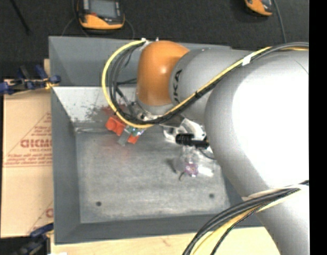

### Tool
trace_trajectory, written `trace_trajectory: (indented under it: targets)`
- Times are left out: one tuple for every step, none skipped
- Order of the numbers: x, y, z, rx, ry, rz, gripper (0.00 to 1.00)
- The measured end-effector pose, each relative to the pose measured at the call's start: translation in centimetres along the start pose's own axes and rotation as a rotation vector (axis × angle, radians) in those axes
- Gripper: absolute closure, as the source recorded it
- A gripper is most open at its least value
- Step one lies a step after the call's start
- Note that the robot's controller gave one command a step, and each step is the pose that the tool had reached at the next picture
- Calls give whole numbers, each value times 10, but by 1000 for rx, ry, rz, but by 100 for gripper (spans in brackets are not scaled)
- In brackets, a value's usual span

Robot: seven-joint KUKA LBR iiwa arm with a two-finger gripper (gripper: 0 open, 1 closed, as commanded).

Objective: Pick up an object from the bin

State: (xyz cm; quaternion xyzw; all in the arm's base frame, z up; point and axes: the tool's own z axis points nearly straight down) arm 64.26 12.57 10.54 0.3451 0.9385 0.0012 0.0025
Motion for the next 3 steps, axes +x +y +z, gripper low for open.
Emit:
trace_trajectory:
  targets:
    - [-2,1,-37,-1,0,0,100]
    - [-3,1,-42,-1,0,-1,100]
    - [-5,2,-76,-1,-1,-3,100]
